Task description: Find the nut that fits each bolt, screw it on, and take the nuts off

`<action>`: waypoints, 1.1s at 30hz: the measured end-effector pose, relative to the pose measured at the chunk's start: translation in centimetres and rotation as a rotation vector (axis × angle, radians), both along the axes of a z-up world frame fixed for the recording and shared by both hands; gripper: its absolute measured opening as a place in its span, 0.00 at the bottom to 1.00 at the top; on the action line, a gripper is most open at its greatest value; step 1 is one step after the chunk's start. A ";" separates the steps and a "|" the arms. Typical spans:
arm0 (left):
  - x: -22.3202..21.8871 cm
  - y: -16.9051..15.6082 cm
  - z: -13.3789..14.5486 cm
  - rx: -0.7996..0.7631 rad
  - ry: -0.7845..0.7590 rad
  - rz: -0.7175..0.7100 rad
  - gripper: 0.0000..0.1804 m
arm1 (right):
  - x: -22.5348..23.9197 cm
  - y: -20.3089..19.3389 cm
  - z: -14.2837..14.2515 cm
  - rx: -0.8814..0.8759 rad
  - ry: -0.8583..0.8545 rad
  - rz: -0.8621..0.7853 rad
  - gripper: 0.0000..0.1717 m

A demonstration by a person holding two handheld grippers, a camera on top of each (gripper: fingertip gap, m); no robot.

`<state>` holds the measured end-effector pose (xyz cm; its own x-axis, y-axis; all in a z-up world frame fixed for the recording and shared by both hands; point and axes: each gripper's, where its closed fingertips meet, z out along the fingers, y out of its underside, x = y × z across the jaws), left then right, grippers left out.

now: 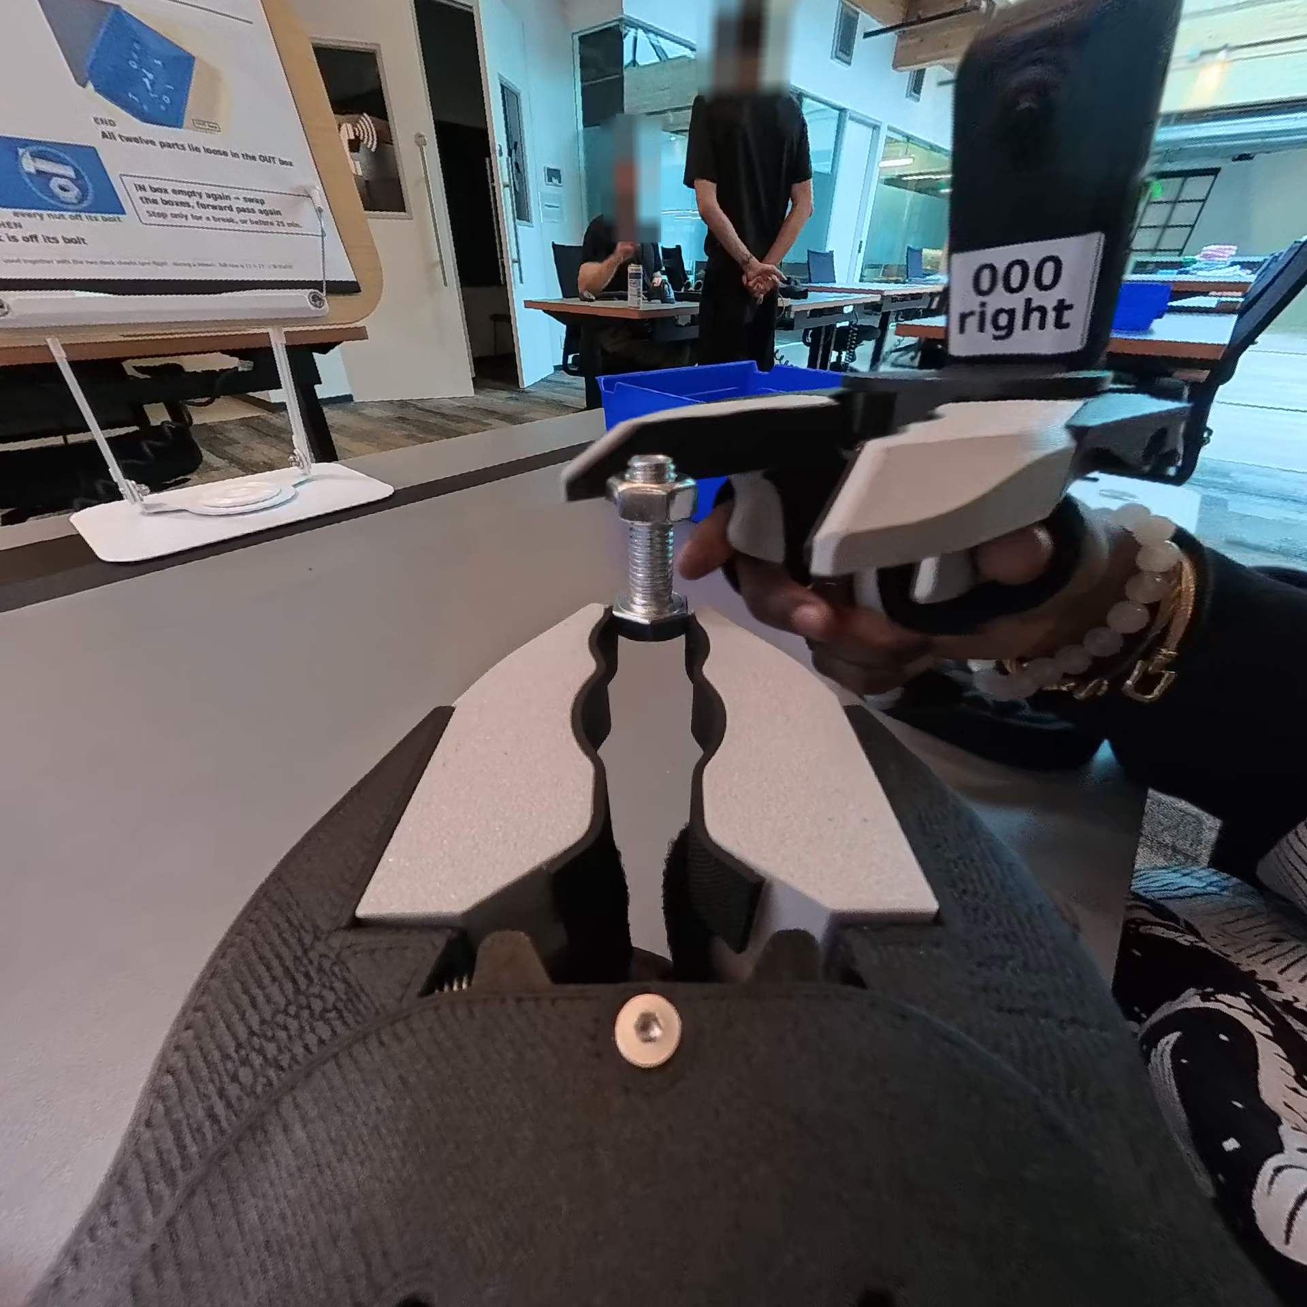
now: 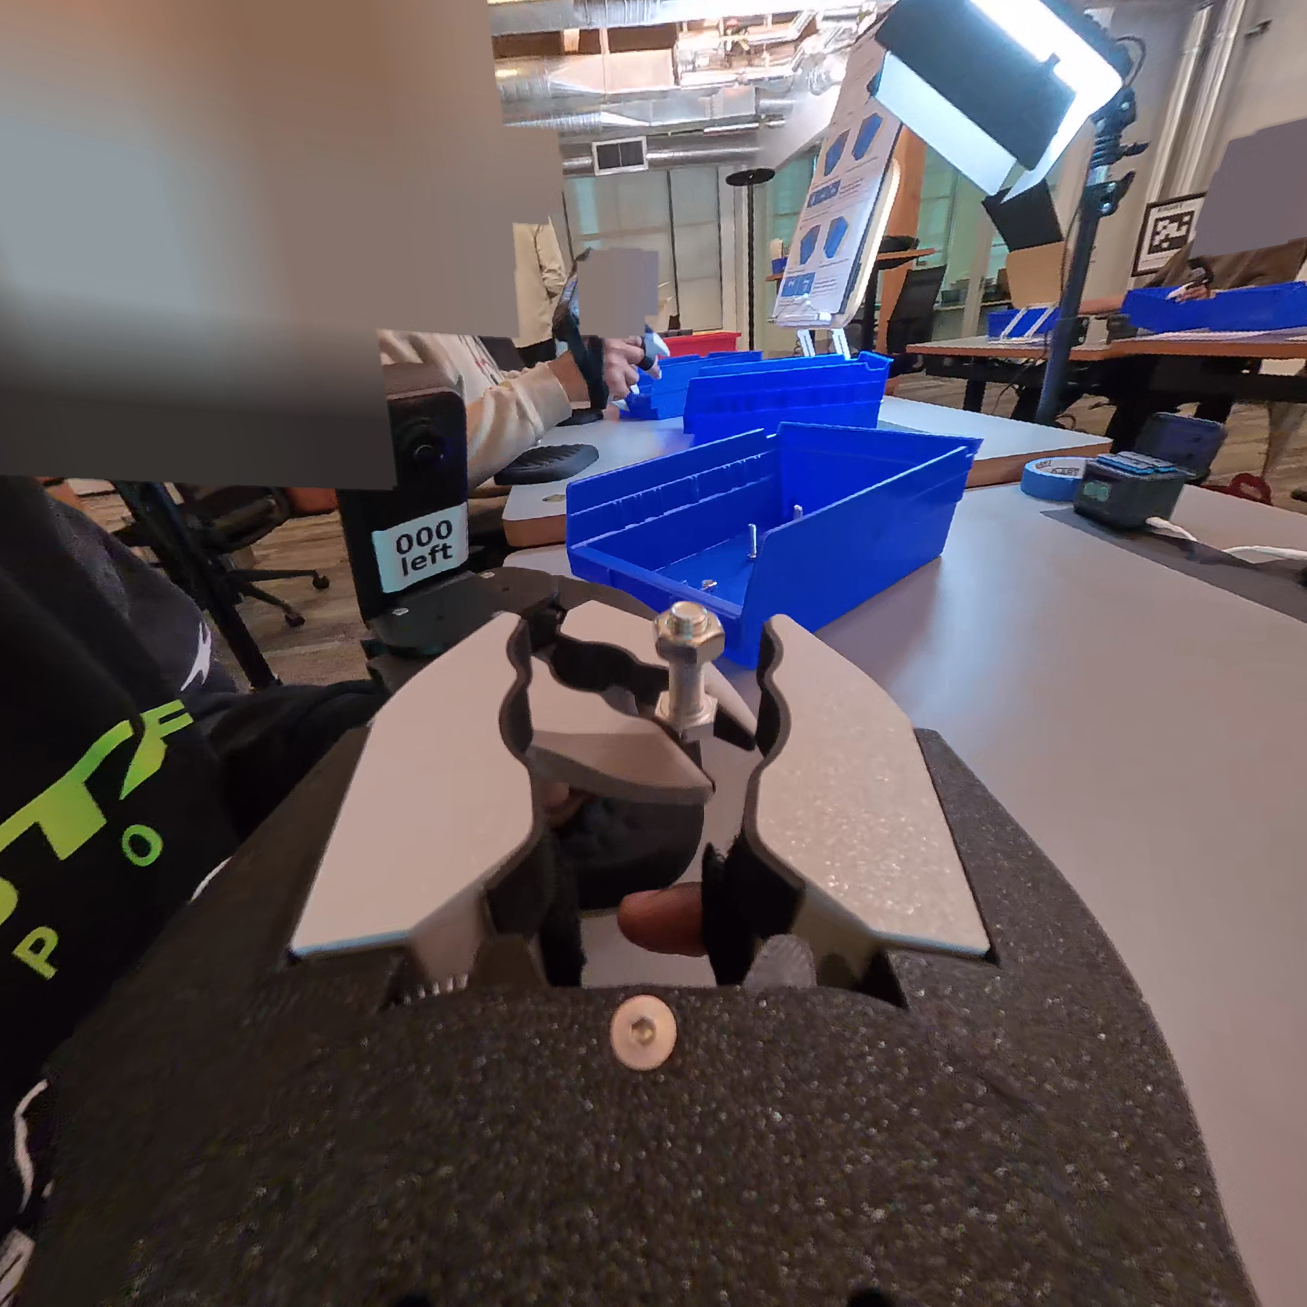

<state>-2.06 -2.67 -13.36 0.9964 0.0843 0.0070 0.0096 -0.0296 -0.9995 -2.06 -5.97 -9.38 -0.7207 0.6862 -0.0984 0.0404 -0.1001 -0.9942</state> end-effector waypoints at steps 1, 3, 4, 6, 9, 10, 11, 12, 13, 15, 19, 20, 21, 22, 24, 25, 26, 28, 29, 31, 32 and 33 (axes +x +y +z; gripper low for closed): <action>0.1 0.0 0.0 -0.003 0.003 -0.003 0.10 | -0.3 -0.4 0.0 0.008 -0.001 0.010 0.37; 0.2 0.1 -0.1 -0.009 0.008 -0.008 0.10 | -0.7 -1.0 -0.1 0.020 -0.002 0.029 0.36; 0.2 0.1 -0.1 -0.011 0.009 -0.009 0.10 | -0.9 -1.3 -0.1 0.028 -0.004 0.038 0.36; 0.1 0.1 -0.2 -0.012 0.005 -0.008 0.10 | -0.9 -1.6 -0.1 0.040 -0.003 0.051 0.35; 0.0 0.1 -0.2 -0.012 -0.003 -0.007 0.10 | -0.5 -1.3 -0.2 0.040 0.000 0.042 0.34; 0.0 0.1 -0.2 -0.012 -0.003 -0.002 0.10 | -0.4 -1.0 -0.2 0.039 -0.001 0.032 0.33; -0.1 0.1 -0.2 -0.010 -0.005 0.003 0.10 | -0.2 -0.7 -0.2 0.035 -0.001 0.025 0.32; -0.1 0.1 -0.1 -0.007 -0.010 0.001 0.10 | 0.2 -0.3 -0.2 0.027 -0.002 0.016 0.31; -0.1 0.0 -0.1 -0.004 -0.014 0.000 0.10 | 0.5 0.2 -0.2 0.018 -0.003 0.006 0.28; -0.2 0.0 -0.1 -0.003 -0.012 0.009 0.10 | 1.7 0.9 -0.2 0.000 0.001 0.027 0.10; -0.2 0.1 -0.2 -0.008 -0.016 0.004 0.10 | 2.4 1.8 0.1 -0.038 0.004 0.026 0.09; -0.2 0.1 -0.1 -0.009 -0.013 0.004 0.10 | 2.1 2.0 0.1 -0.031 0.012 0.006 0.11; -0.1 0.1 -0.2 -0.010 -0.010 0.005 0.10 | 1.7 2.0 0.1 -0.026 0.014 -0.010 0.15; -0.1 0.1 -0.2 -0.011 -0.009 0.004 0.10 | 1.3 1.8 0.0 -0.024 0.011 -0.018 0.20; -0.1 0.1 -0.2 -0.013 -0.007 0.000 0.10 | 0.6 1.2 -0.2 -0.011 -0.001 -0.013 0.29; 0.0 0.1 -0.2 -0.014 -0.006 -0.001 0.10 | 0.2 0.9 -0.3 -0.001 -0.004 -0.010 0.31; 0.0 0.1 -0.2 -0.014 -0.004 -0.002 0.10 | 0.0 0.6 -0.4 0.009 -0.004 -0.006 0.33; 0.0 0.2 -0.2 -0.016 -0.002 -0.004 0.10 | -0.3 0.0 -0.5 0.021 -0.005 0.009 0.34; 0.0 0.2 -0.2 -0.017 -0.002 -0.005 0.10 | -0.4 -0.3 -0.5 0.024 -0.006 0.018 0.34; 0.1 0.2 -0.3 -0.021 0.000 -0.008 0.10 | -0.4 -0.6 -0.6 0.028 -0.004 0.030 0.34; 0.1 0.2 -0.3 -0.022 -0.001 -0.009 0.10 | -0.3 -0.7 -0.6 0.031 0.000 0.033 0.34; 0.1 0.2 -0.3 -0.024 -0.001 -0.010 0.10 | -0.3 -0.7 -0.5 0.033 0.004 0.034 0.33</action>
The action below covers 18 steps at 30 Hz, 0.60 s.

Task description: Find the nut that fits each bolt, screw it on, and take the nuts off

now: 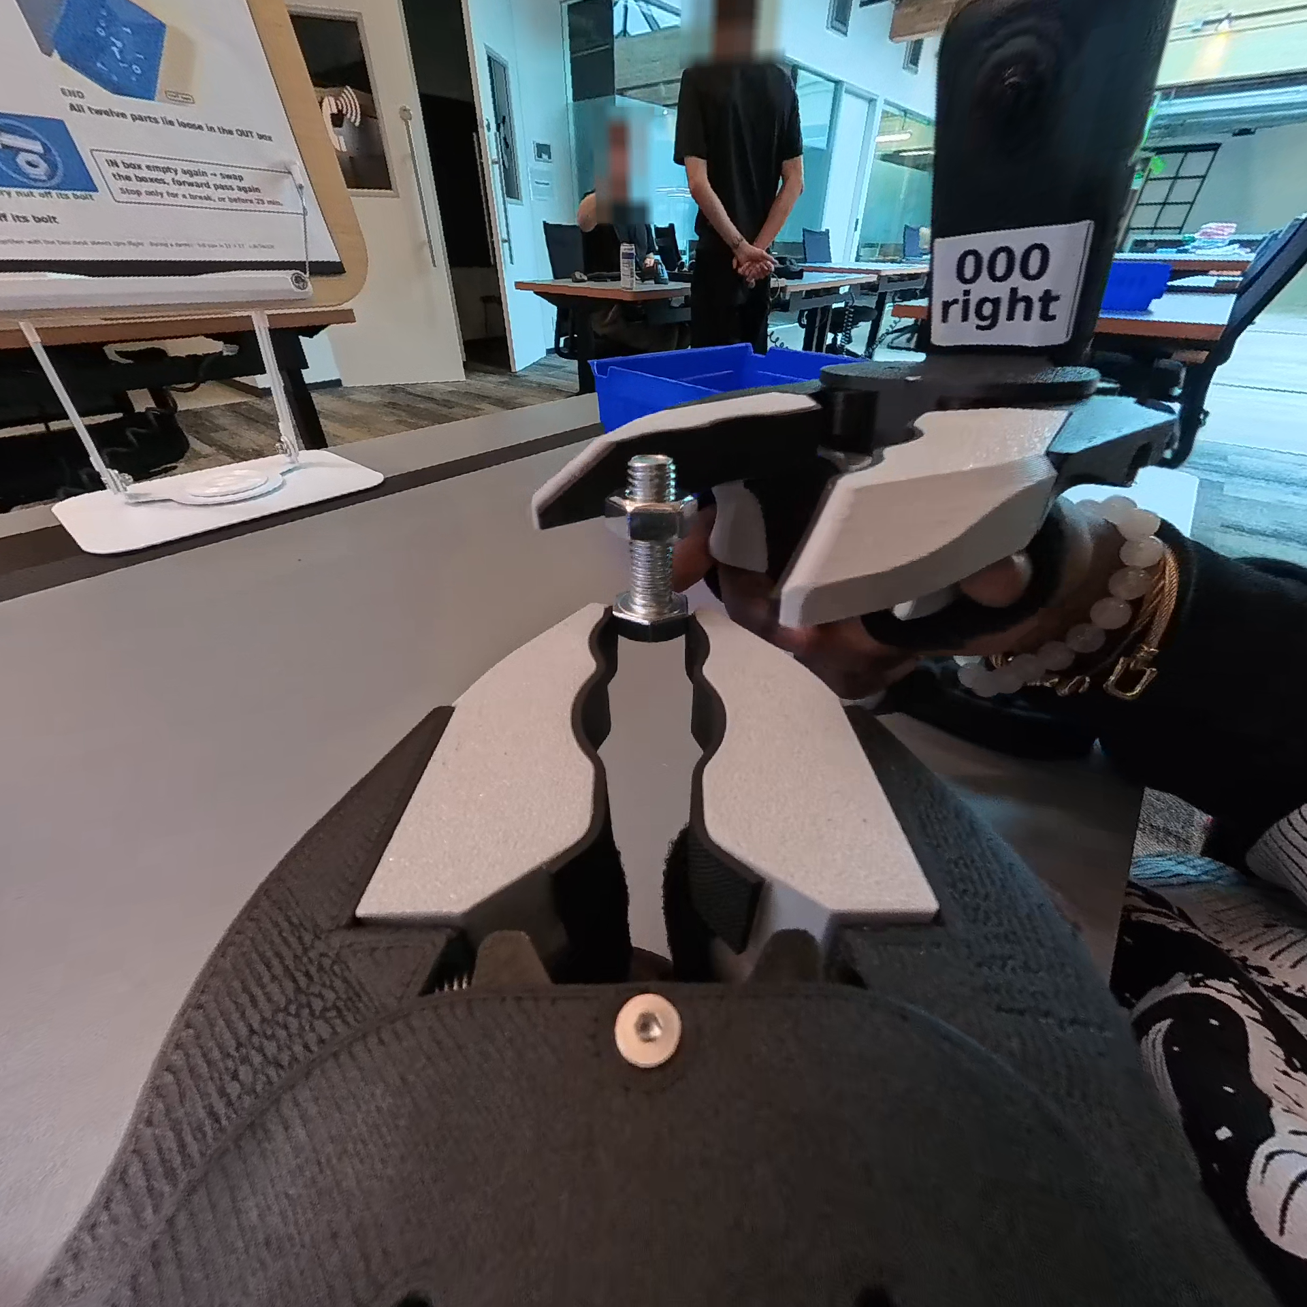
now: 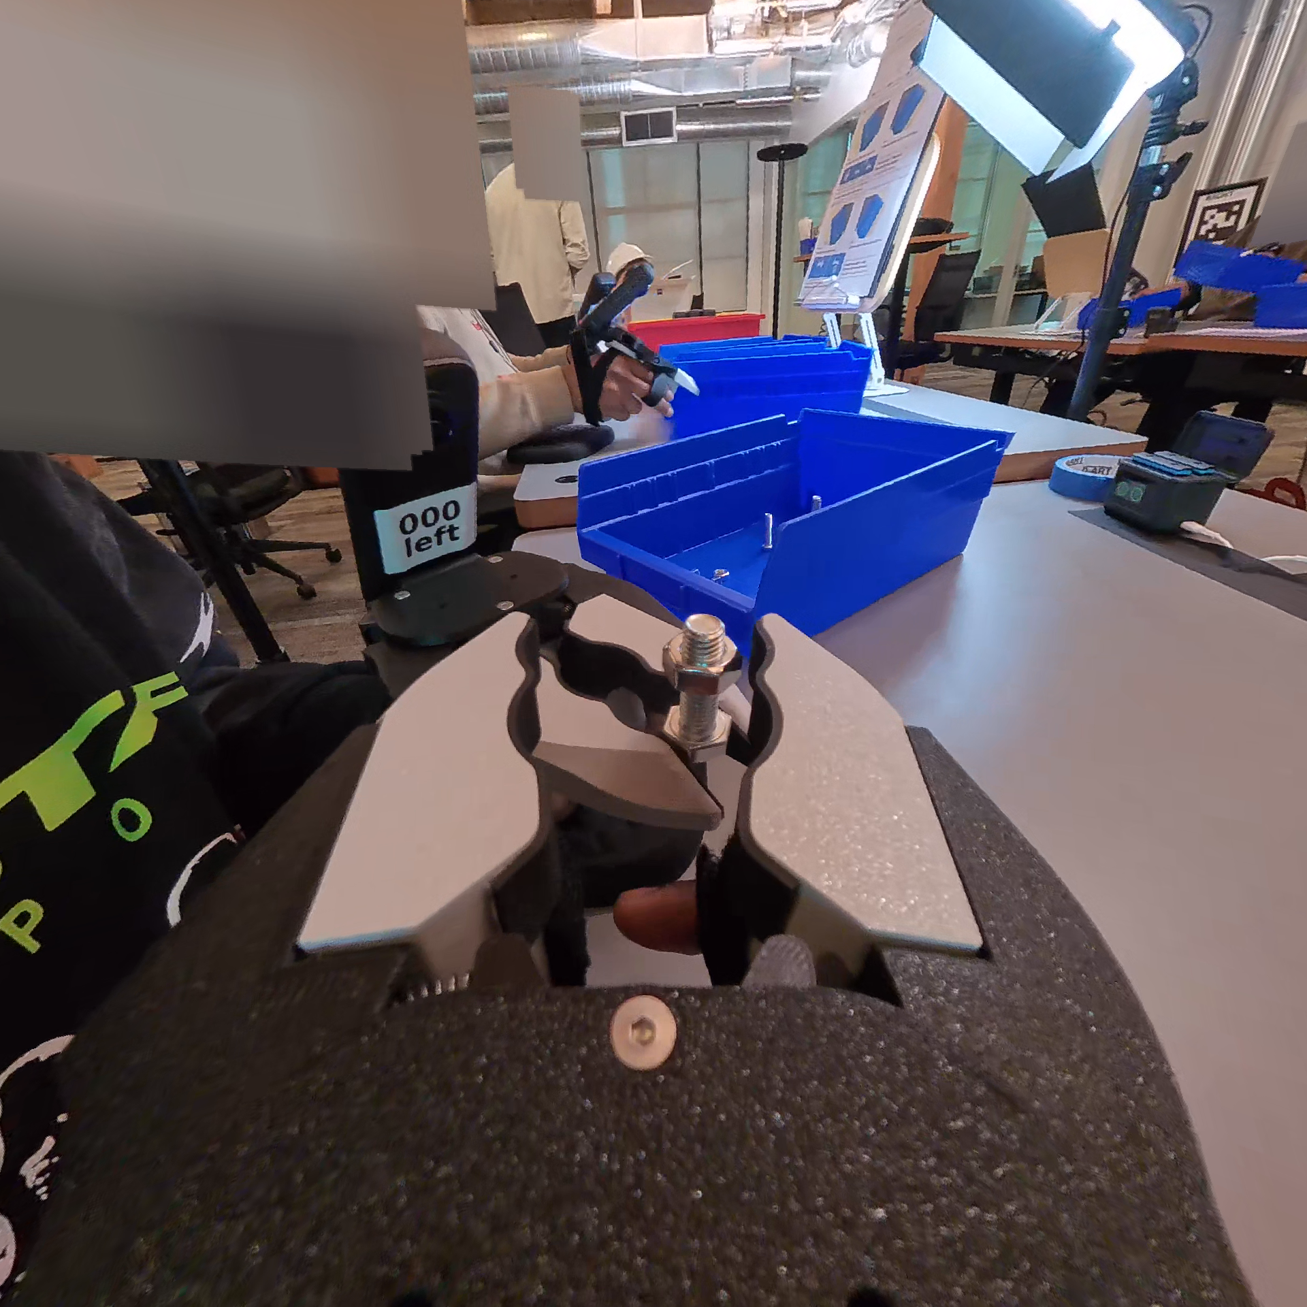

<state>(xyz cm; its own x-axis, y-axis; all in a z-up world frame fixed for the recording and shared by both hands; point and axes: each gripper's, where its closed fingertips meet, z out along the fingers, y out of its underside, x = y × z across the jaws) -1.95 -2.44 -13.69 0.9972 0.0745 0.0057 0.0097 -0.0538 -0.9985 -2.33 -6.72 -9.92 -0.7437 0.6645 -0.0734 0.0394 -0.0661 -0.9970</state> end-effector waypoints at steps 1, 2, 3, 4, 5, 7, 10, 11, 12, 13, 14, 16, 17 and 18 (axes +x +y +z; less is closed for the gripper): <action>0.0 0.0 0.0 0.000 0.000 0.002 0.10 | 0.1 0.1 0.0 0.000 0.003 -0.001 0.33; -0.1 0.0 0.0 0.000 -0.003 0.005 0.10 | 0.2 0.2 0.0 0.000 0.002 -0.004 0.32; -0.2 0.0 0.0 0.001 -0.007 0.010 0.10 | 0.3 0.3 0.0 0.000 0.001 -0.007 0.31; -0.3 0.0 0.0 0.003 -0.012 0.012 0.10 | 0.5 0.6 0.0 0.002 -0.002 -0.014 0.30; -0.3 -0.1 0.0 0.003 -0.014 0.015 0.10 | 0.7 0.9 -0.1 0.004 -0.005 -0.023 0.28; -0.5 -0.1 0.0 0.005 -0.014 0.030 0.10 | 1.7 1.6 -0.1 0.008 -0.013 -0.003 0.17; -0.6 -0.1 0.0 0.001 -0.029 0.023 0.10 | 3.6 1.8 0.2 0.017 -0.030 0.077 0.06; -0.5 -0.1 0.0 0.001 -0.025 0.023 0.10 | 3.5 2.1 0.3 0.039 -0.026 0.056 0.06; -0.5 0.0 0.0 0.000 -0.019 0.022 0.10 | 3.2 2.4 0.4 0.060 -0.016 0.023 0.07; -0.4 0.0 0.0 -0.002 -0.013 0.022 0.10 | 2.8 2.6 0.7 0.075 -0.007 -0.011 0.08; -0.4 0.0 -0.1 -0.004 -0.007 0.022 0.10 | 2.3 2.7 0.9 0.082 -0.004 -0.040 0.10; -0.3 0.0 -0.1 -0.006 0.001 0.021 0.10 | 1.5 2.8 1.3 0.094 -0.005 -0.073 0.11; -0.2 0.0 -0.1 -0.007 0.003 0.020 0.10 | 1.2 2.7 1.3 0.107 -0.008 -0.076 0.11; -0.2 0.0 -0.1 -0.008 0.006 0.019 0.10 | 0.9 2.6 1.3 0.125 -0.014 -0.078 0.11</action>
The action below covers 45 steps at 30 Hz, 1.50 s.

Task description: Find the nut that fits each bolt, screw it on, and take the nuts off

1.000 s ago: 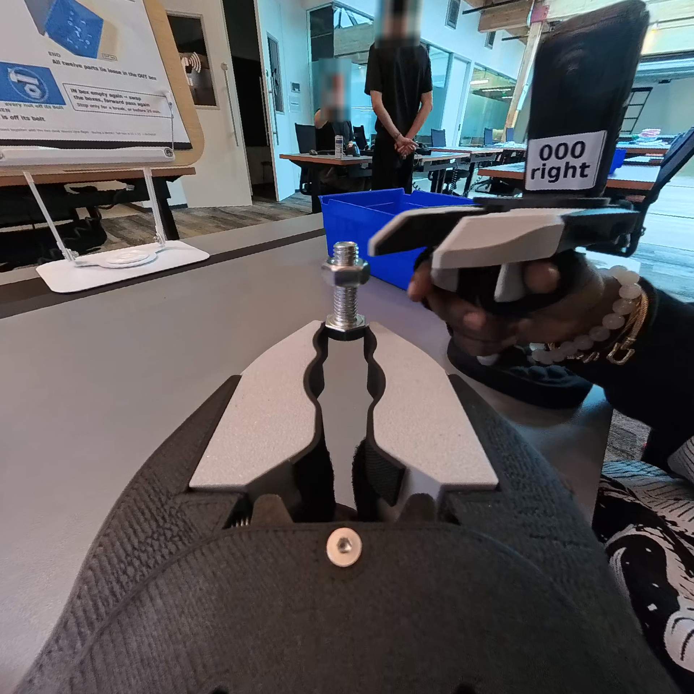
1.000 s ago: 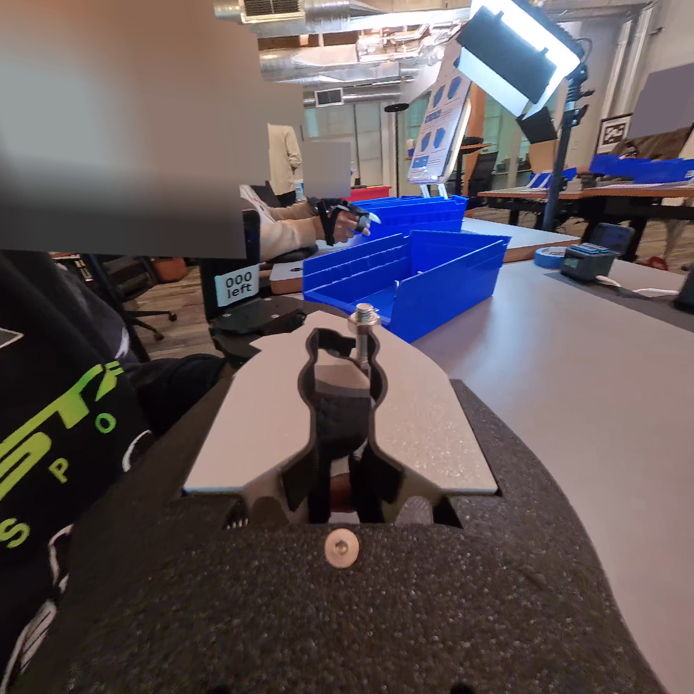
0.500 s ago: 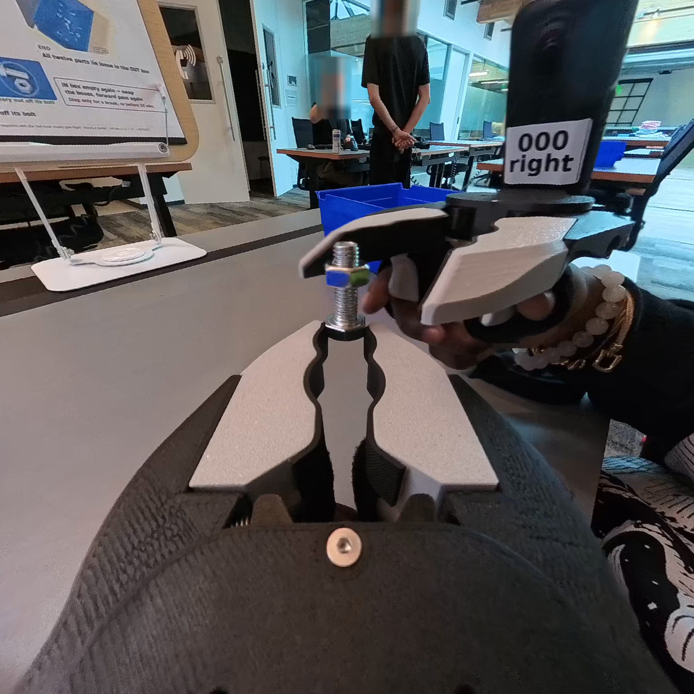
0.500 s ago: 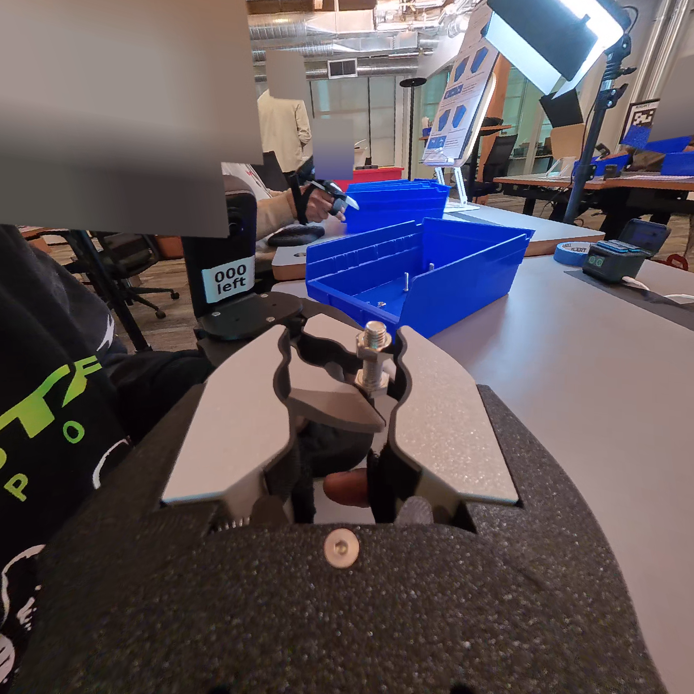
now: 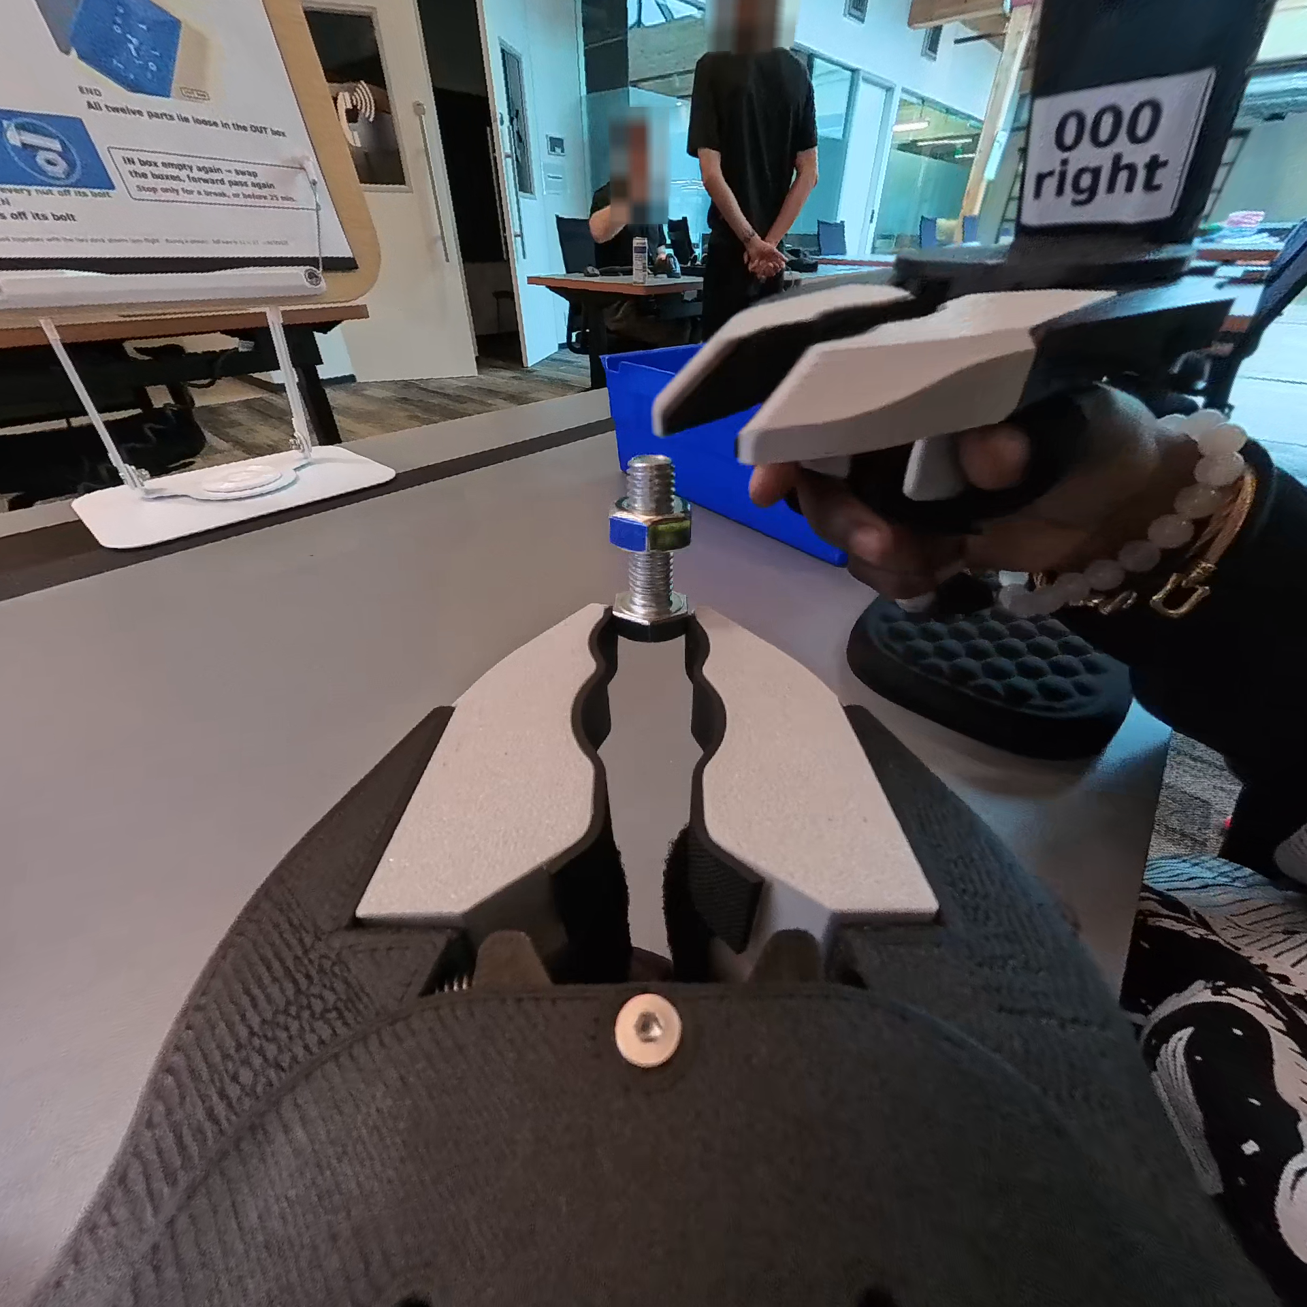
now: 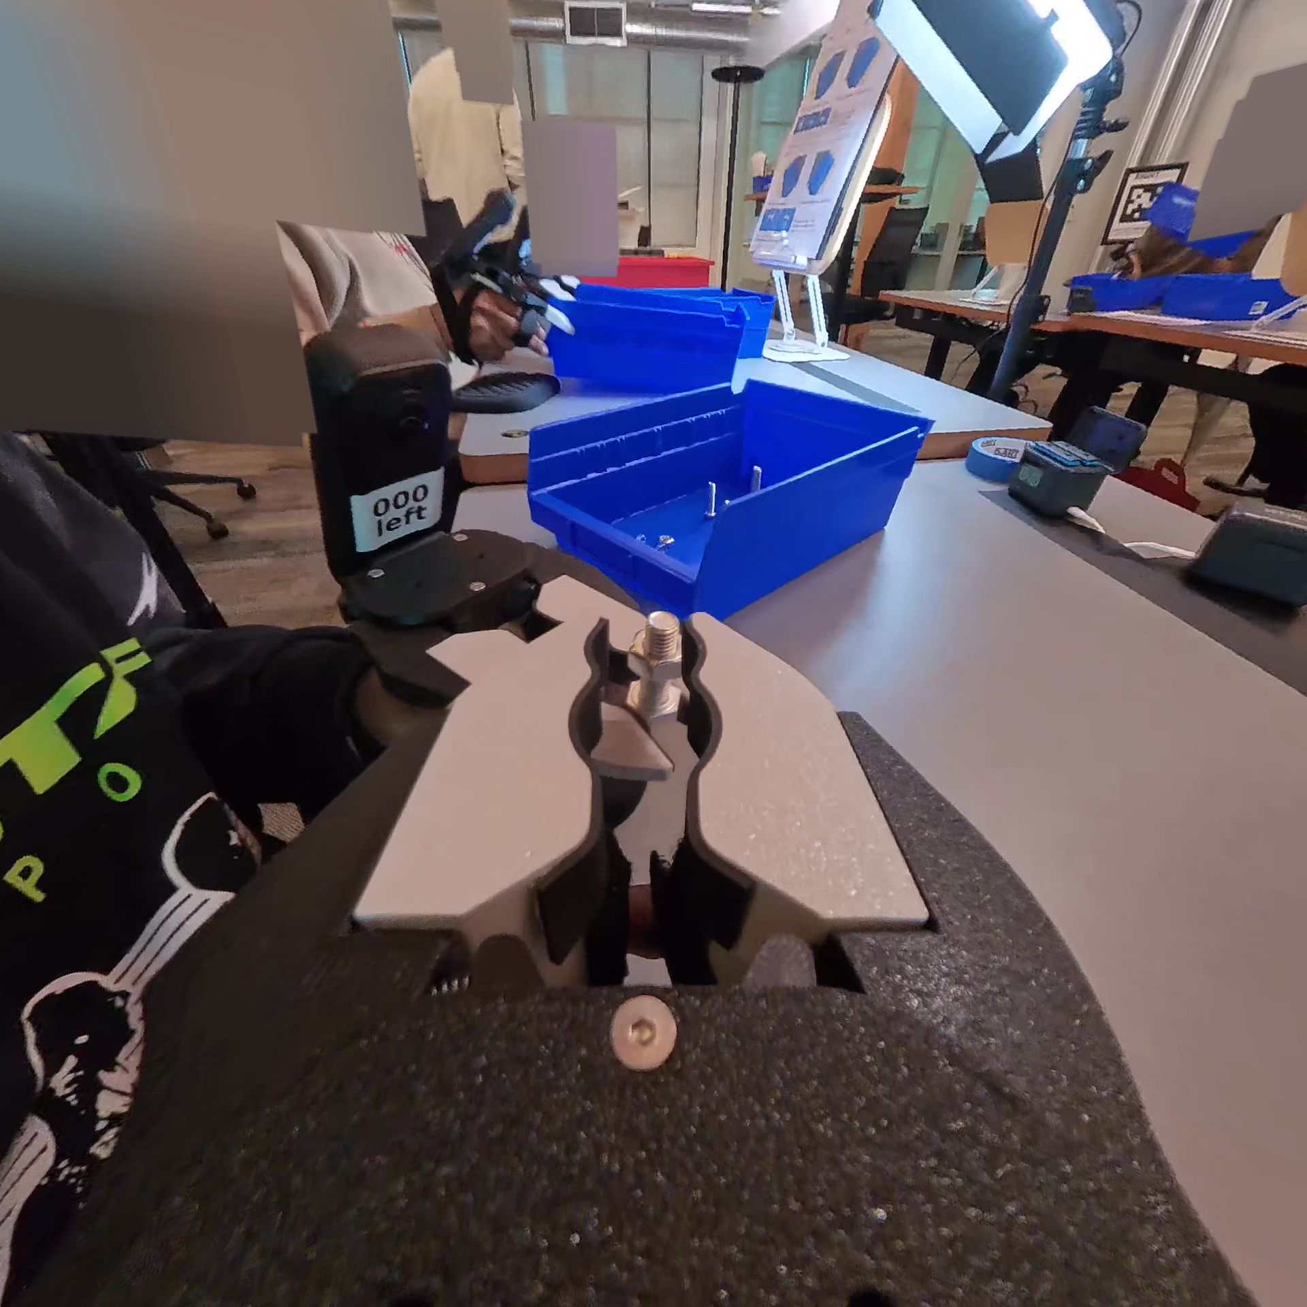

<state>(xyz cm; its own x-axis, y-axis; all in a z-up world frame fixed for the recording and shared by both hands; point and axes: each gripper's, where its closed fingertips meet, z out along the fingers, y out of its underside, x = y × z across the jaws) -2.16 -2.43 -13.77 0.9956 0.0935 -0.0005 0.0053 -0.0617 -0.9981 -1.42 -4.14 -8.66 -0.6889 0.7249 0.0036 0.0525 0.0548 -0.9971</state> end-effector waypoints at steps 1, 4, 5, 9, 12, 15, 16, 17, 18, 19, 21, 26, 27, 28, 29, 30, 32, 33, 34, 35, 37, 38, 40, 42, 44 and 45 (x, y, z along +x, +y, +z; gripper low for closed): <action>0.0 0.0 0.0 0.000 0.003 0.000 0.10 | -0.3 -0.1 -0.1 0.018 -0.006 -0.003 0.11; 0.1 0.0 0.0 -0.001 0.010 -0.001 0.10 | -0.7 -0.4 -0.3 0.051 -0.018 -0.003 0.10; 0.1 0.0 0.0 -0.001 0.012 -0.001 0.10 | -0.8 -0.4 -0.4 0.059 -0.023 -0.004 0.09; 0.2 0.0 0.0 -0.003 0.019 -0.002 0.10 | -0.9 -0.4 -0.7 0.086 -0.034 -0.001 0.06; 0.2 0.0 0.1 0.001 0.029 0.002 0.10 | -0.9 -0.4 -0.7 0.091 -0.039 0.001 0.06; 0.4 -0.1 0.3 0.017 0.035 -0.004 0.17 | -0.7 0.1 -0.4 0.099 -0.038 -0.002 0.05; 0.4 -0.1 0.3 0.022 0.030 -0.008 0.19 | -0.8 0.7 -0.1 0.109 -0.035 -0.025 0.05; 0.4 -0.1 0.4 0.027 0.025 -0.010 0.22 | -0.9 1.5 0.1 0.122 -0.033 -0.053 0.06; 0.3 -0.2 0.5 0.032 0.020 -0.010 0.23 | -0.9 2.6 0.4 0.137 -0.032 -0.085 0.06; 0.3 -0.2 0.5 0.035 0.016 -0.009 0.24 | -0.9 4.0 0.9 0.148 -0.033 -0.124 0.06; 0.2 -0.2 0.5 0.039 0.011 -0.008 0.25 | -0.9 7.4 1.9 0.174 -0.042 -0.224 0.06; 0.1 -0.3 0.6 0.050 0.008 -0.004 0.25 | -0.6 20.7 3.6 0.266 -0.095 -0.607 0.06; 0.1 -0.3 0.7 0.054 0.006 -0.002 0.25 | -0.4 23.7 3.5 0.266 -0.119 -0.679 0.06; 0.1 -0.4 0.7 0.058 0.005 0.000 0.25 | -0.3 26.6 3.1 0.265 -0.147 -0.748 0.06; 0.1 -0.4 0.8 0.061 0.004 0.002 0.25 | -0.2 29.3 2.5 0.260 -0.177 -0.811 0.06; 0.0 -0.4 0.8 0.063 0.003 0.004 0.25 | -0.1 31.7 1.7 0.251 -0.210 -0.865 0.06; -0.1 -0.5 0.8 0.066 -0.001 0.008 0.25 | 0.0 35.7 -0.2 0.231 -0.271 -0.946 0.06; -0.1 -0.5 0.8 0.066 -0.004 0.008 0.25 | -0.1 37.3 -1.3 0.224 -0.295 -0.978 0.06; -0.1 -0.4 0.8 0.065 -0.006 0.008 0.25 | -0.2 38.7 -2.4 0.213 -0.316 -1.006 0.06; -0.1 -0.4 0.8 0.065 -0.008 0.010 0.25 | -0.3 40.0 -3.6 0.202 -0.343 -1.030 0.06; -0.2 -0.4 0.8 0.063 -0.010 0.010 0.25 | -0.5 42.1 -5.9 0.189 -0.402 -1.074 0.06; -0.2 -0.4 0.8 0.062 -0.011 0.010 0.25 | -0.6 43.0 -7.0 0.190 -0.429 -1.093 0.06; -0.2 -0.4 0.7 0.059 -0.016 0.009 0.25 | -0.8 44.3 -8.6 0.183 -0.459 -1.135 0.06; -0.3 -0.4 0.7 0.059 -0.024 0.010 0.25 | -0.9 45.2 -9.8 0.168 -0.490 -1.161 0.06; -0.4 -0.4 0.7 0.061 -0.030 0.012 0.25 | -1.0 45.6 -10.6 0.153 -0.515 -1.178 0.06; -0.4 -0.4 0.7 0.062 -0.033 0.011 0.25 | -0.9 45.7 -11.0 0.147 -0.529 -1.183 0.06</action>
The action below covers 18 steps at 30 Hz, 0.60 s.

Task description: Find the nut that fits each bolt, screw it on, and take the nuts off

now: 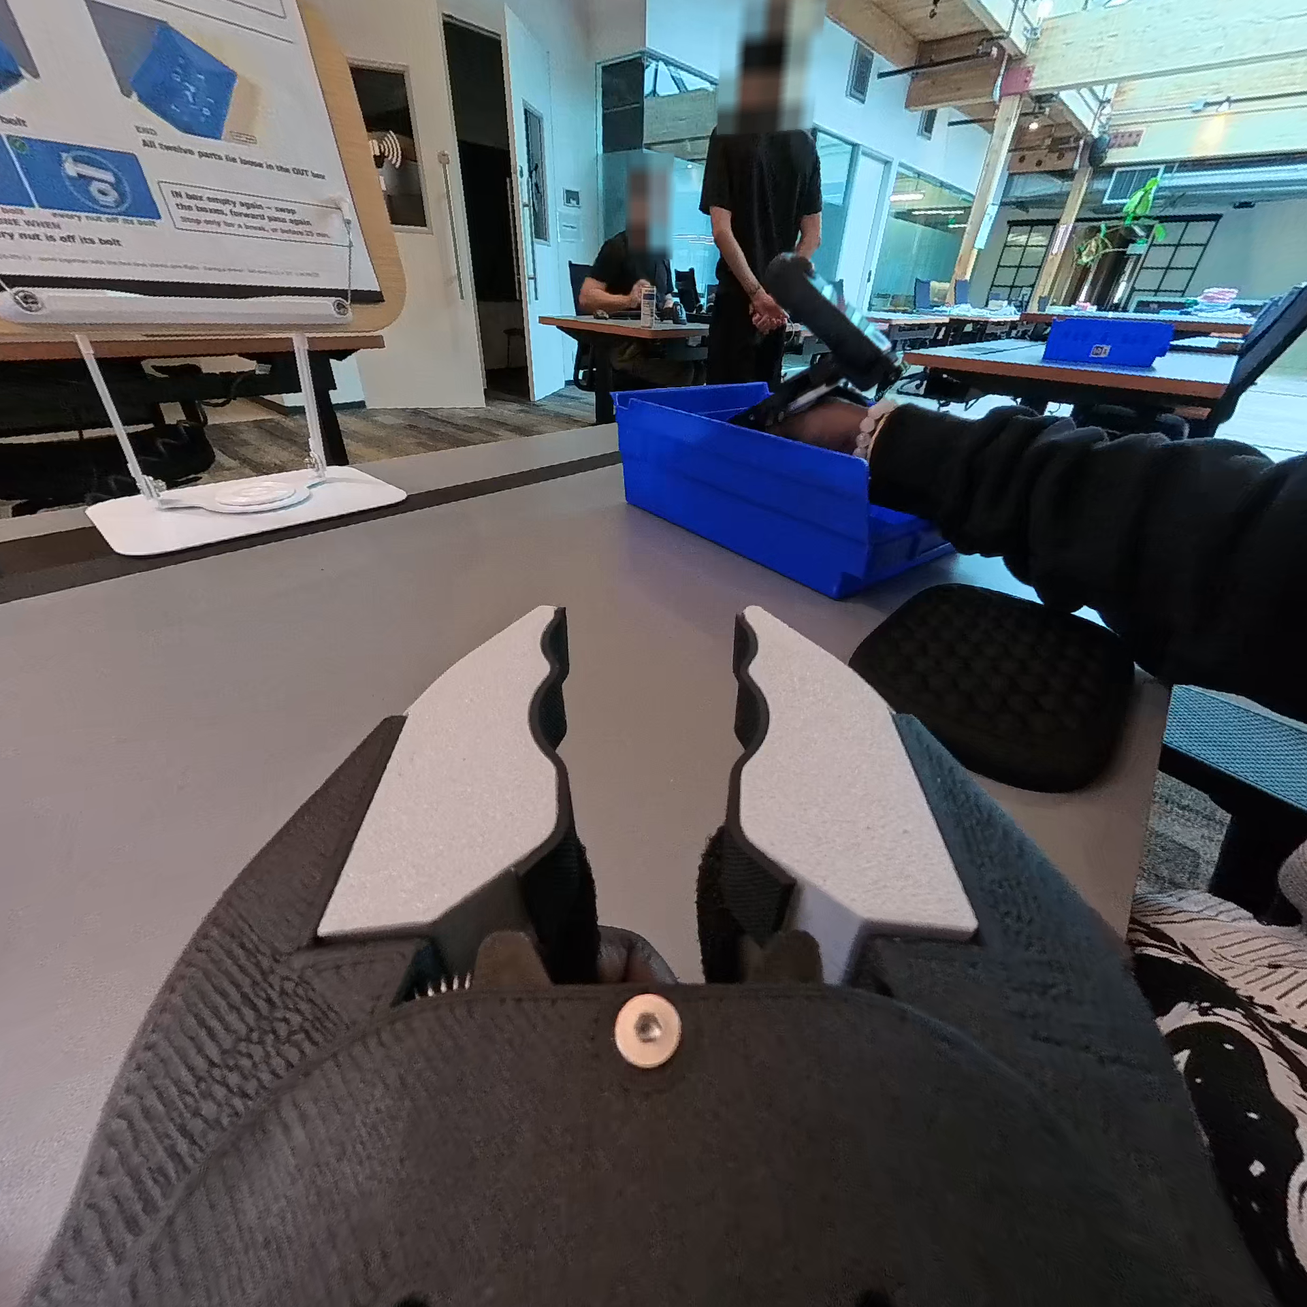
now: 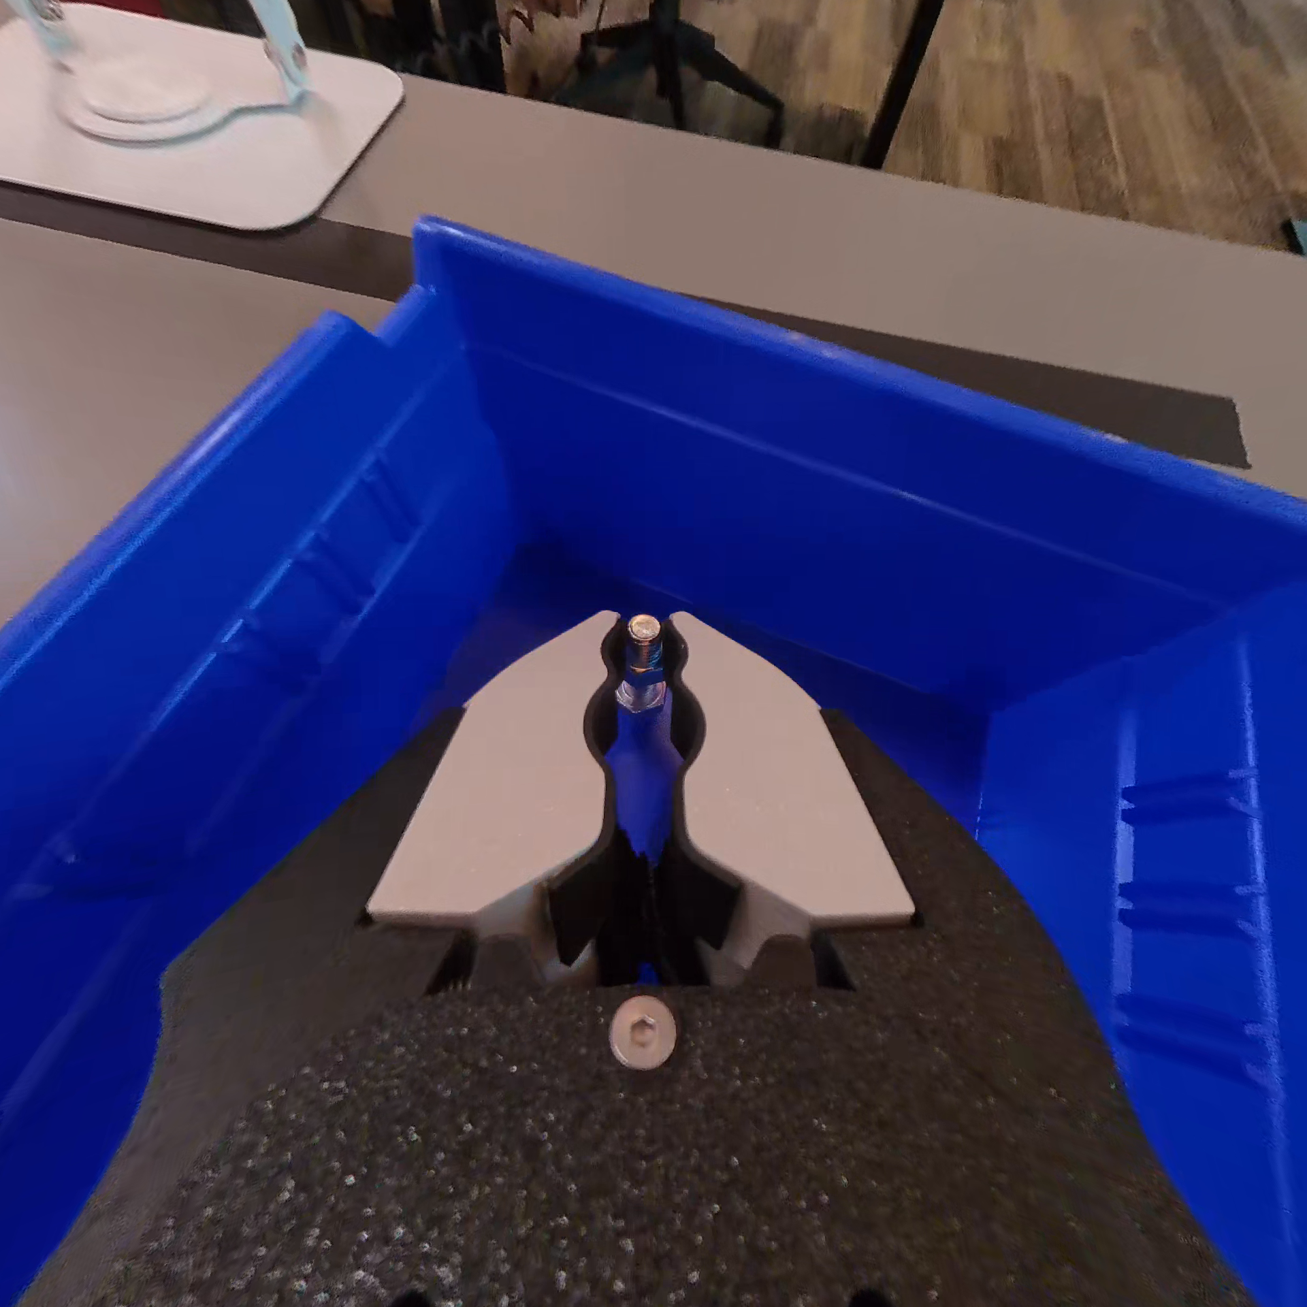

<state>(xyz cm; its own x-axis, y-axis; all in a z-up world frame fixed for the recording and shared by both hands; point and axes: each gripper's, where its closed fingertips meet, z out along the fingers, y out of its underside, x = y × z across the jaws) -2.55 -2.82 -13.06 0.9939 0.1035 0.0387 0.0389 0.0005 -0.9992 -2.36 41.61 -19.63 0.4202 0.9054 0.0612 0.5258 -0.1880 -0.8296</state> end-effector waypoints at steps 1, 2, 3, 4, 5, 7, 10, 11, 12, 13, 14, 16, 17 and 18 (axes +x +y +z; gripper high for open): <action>0.0 0.0 0.0 0.001 -0.002 0.000 0.25 | 0.0 0.0 -0.3 -0.009 -0.009 -0.002 0.06; -0.1 0.0 0.0 0.001 -0.004 0.001 0.25 | 0.1 0.0 -0.5 -0.016 -0.019 -0.001 0.06; -0.1 0.0 0.0 0.000 -0.005 0.002 0.25 | 0.1 0.0 -0.6 -0.020 -0.028 -0.002 0.06; -0.1 0.0 0.0 -0.001 -0.005 0.003 0.25 | 0.2 0.0 -0.7 -0.021 -0.035 -0.001 0.06; -0.1 0.0 0.0 -0.002 -0.007 0.004 0.25 | 0.2 0.0 -0.8 -0.020 -0.038 0.001 0.06; -0.1 0.0 0.0 0.000 -0.007 0.005 0.25 | 0.2 -0.1 -0.9 -0.023 -0.040 0.003 0.06; -0.1 0.0 0.0 0.004 -0.005 0.006 0.25 | 0.3 -0.2 -0.9 -0.033 -0.037 0.004 0.06; -0.1 0.0 0.0 0.004 -0.004 0.006 0.25 | 0.3 -0.3 -0.8 -0.036 -0.032 0.001 0.06; -0.1 0.0 0.0 0.004 -0.004 0.006 0.25 | 0.3 -0.3 -0.5 -0.034 -0.020 -0.002 0.06; -0.1 0.0 0.0 0.004 -0.003 0.006 0.25 | 0.3 -0.4 -0.1 -0.029 -0.001 -0.006 0.07; -0.1 0.0 0.0 0.004 -0.002 0.006 0.25 | 0.4 -0.4 0.5 -0.021 0.018 -0.010 0.07; -0.1 0.0 0.0 0.005 -0.002 0.006 0.25 | 0.6 -0.7 1.9 -0.005 0.057 -0.020 0.08; -0.1 -0.1 0.0 0.005 -0.002 0.006 0.24 | 0.8 -1.0 2.9 0.010 0.089 -0.025 0.09; -0.1 -0.1 0.0 0.005 -0.003 0.006 0.24 | 1.0 -1.6 4.2 0.028 0.133 -0.022 0.11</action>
